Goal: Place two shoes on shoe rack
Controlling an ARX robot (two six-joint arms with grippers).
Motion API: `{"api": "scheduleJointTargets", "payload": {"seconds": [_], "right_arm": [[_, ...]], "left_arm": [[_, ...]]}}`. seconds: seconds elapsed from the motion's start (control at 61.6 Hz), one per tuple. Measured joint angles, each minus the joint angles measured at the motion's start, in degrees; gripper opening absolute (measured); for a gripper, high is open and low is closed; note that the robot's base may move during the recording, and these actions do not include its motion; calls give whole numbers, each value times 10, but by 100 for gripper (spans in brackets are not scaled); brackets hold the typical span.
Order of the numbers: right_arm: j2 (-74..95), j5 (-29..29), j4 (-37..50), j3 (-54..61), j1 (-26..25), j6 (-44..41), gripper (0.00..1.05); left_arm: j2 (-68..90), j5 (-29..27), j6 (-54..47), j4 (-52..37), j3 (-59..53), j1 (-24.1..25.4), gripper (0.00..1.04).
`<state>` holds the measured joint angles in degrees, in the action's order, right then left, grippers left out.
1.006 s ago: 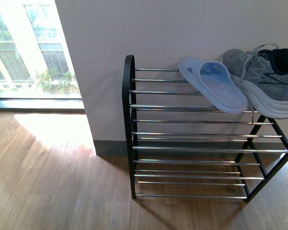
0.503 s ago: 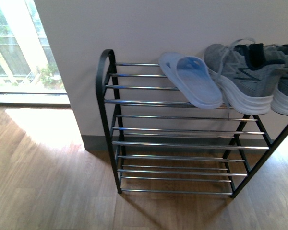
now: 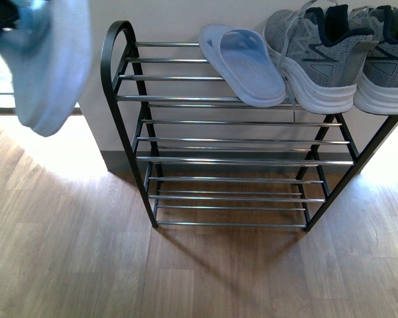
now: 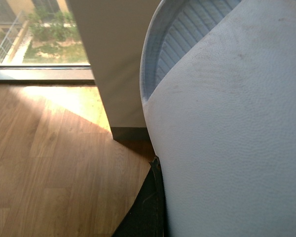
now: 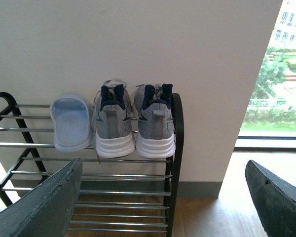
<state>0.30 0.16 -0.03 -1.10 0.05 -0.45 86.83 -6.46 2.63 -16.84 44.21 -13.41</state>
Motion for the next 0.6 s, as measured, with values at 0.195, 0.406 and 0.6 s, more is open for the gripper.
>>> {"api": "scheduleJointTargets", "payload": {"seconds": [0.195,0.406,0.6], "right_arm": [[0,0,0,0,0,0,96],[0,0,0,0,0,0,96],[0,0,0,0,0,0,96]], "left_arm": [[167,-9,-72,67,188,-21,2],[338,-10,-141,144,402,-49,2],[485,-65,-211,199,568,-58,2]]}}
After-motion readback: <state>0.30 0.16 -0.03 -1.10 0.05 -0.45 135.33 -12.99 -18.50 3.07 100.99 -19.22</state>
